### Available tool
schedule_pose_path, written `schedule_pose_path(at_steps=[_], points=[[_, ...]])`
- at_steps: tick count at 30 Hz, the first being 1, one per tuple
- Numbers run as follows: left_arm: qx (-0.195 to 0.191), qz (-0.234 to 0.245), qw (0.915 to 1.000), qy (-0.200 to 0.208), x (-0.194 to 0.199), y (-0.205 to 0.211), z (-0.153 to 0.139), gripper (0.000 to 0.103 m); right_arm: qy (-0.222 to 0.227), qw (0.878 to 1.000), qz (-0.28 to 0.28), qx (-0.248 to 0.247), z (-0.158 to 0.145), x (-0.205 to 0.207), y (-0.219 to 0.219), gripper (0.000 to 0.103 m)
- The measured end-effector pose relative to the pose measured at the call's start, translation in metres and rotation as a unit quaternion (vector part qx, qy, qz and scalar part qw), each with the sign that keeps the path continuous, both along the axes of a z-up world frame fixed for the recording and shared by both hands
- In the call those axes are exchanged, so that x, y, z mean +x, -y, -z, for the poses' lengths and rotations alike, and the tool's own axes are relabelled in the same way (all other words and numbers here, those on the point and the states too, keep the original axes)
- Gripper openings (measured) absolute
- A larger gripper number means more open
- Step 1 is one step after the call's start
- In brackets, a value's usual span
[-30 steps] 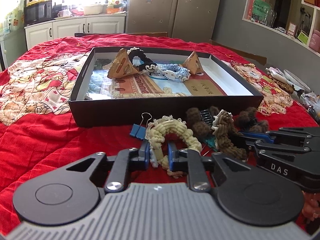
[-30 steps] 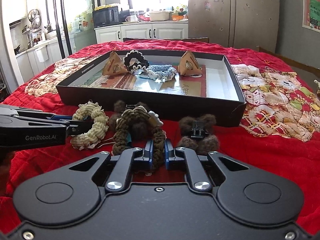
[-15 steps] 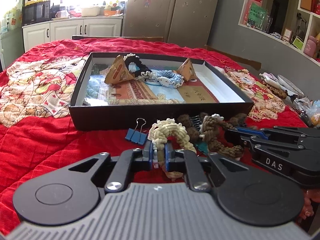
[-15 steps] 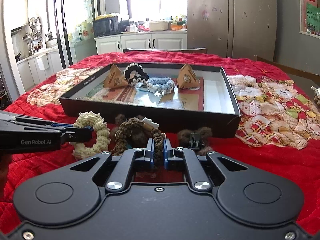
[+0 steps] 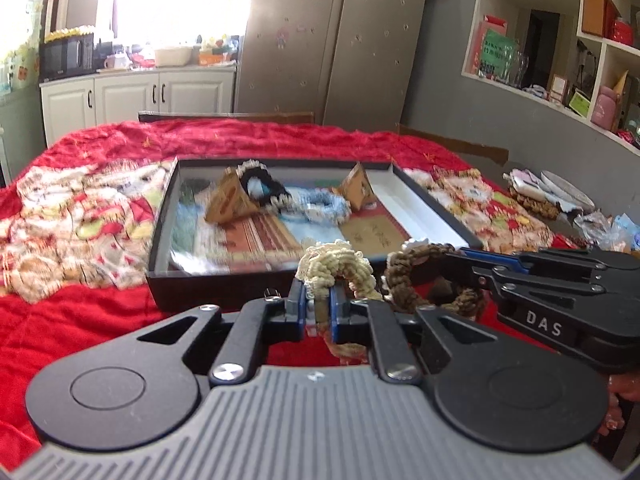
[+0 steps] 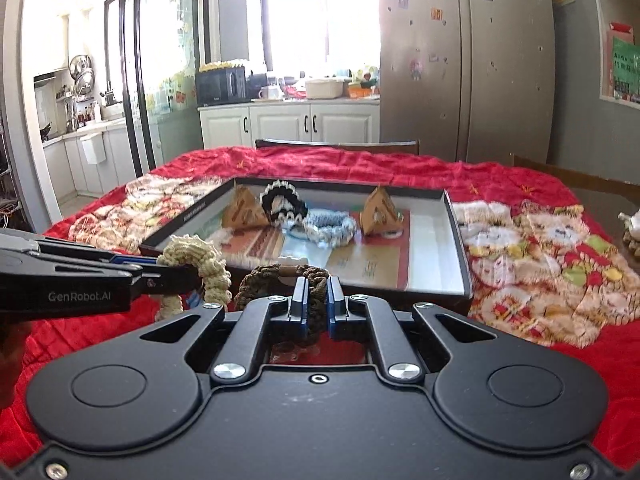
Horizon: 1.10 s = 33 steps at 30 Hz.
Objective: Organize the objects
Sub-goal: 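Carry brown scrunchie in right tool while left tool carries cream scrunchie into box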
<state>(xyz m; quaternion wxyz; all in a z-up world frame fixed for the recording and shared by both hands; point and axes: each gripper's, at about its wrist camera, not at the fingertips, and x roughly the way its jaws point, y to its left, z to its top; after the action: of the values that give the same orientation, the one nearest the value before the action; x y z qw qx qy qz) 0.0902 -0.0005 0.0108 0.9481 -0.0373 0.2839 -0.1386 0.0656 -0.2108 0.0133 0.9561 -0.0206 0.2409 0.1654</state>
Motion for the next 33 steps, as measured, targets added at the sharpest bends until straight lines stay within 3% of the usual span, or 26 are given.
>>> schedule_pose_path(at_steps=[7,17,33], points=[[0.003,-0.018,0.9995,0.028,0.021,-0.009,-0.024,0.014,0.018,1.0,0.005,0.011,-0.021,0.012,0.001,0.009],[0.002,-0.029,0.9993,0.023,0.067,-0.006,-0.035,0.014,0.037,0.999,0.027,0.007,-0.045,0.056,-0.007,0.009],[0.004,-0.046,0.9989,-0.01,0.124,0.007,-0.009,0.014,-0.007,0.997,0.068,0.027,-0.009,0.132,-0.004,0.009]])
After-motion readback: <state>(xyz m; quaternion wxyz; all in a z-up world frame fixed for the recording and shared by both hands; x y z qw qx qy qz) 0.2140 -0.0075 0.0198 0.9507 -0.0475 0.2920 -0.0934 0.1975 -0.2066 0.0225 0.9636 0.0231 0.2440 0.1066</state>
